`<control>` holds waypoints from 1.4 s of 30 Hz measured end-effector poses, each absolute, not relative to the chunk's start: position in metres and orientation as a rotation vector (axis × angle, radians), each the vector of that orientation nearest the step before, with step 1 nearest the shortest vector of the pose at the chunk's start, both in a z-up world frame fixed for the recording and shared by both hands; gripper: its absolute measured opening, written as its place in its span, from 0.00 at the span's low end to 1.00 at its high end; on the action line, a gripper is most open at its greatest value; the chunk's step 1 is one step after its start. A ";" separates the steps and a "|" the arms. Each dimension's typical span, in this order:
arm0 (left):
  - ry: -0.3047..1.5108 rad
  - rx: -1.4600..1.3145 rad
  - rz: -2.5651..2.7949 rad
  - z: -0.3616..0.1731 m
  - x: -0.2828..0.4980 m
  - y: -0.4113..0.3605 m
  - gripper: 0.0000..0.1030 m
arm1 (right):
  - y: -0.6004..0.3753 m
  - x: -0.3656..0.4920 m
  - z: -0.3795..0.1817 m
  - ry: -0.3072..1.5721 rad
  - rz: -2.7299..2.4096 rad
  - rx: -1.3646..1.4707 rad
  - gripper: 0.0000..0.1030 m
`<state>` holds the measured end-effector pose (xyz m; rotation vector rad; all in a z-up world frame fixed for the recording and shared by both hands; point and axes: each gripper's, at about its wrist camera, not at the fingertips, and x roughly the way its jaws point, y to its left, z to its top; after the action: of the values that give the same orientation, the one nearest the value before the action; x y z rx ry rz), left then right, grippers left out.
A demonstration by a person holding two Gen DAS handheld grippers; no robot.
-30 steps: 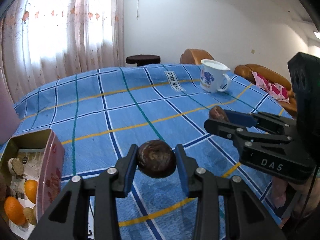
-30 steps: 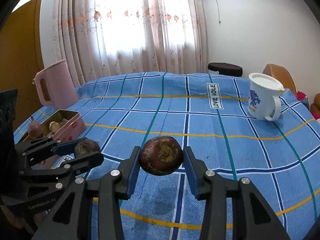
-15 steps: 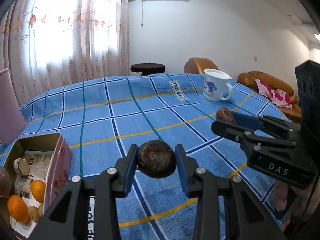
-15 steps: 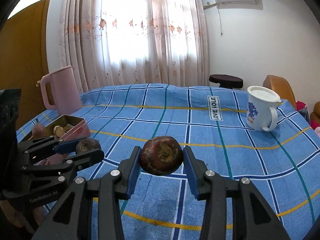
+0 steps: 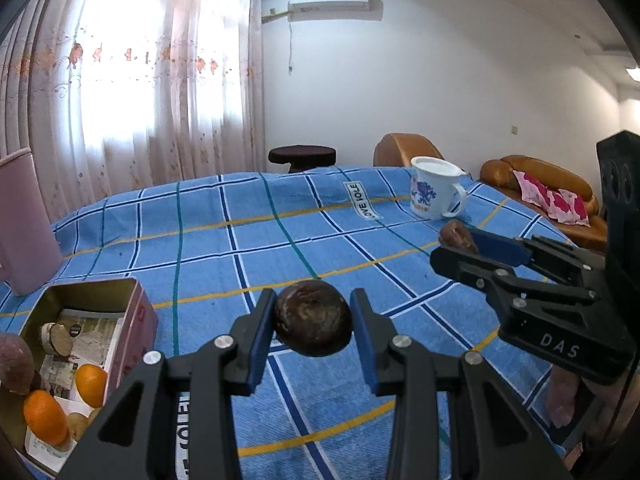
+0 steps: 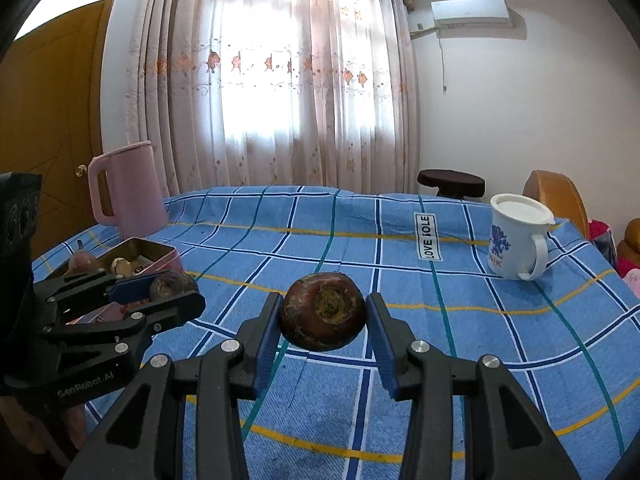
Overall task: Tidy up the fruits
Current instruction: 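Carry both brown fruits over the tin and open both tools to release them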
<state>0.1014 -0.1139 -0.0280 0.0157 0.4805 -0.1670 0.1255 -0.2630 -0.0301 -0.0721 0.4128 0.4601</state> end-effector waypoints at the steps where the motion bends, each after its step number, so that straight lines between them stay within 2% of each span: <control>1: 0.476 0.015 -0.165 -0.028 0.101 -0.114 0.38 | -0.263 0.125 -0.030 0.409 0.460 -0.074 0.43; 42: 0.327 0.012 -0.128 -0.018 0.075 -0.108 0.38 | -0.264 0.102 -0.019 0.275 0.419 -0.064 0.43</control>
<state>0.0754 -0.1084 -0.0177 0.0124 0.3267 -0.1279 0.1017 -0.2641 -0.0195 -0.0643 0.2746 0.4185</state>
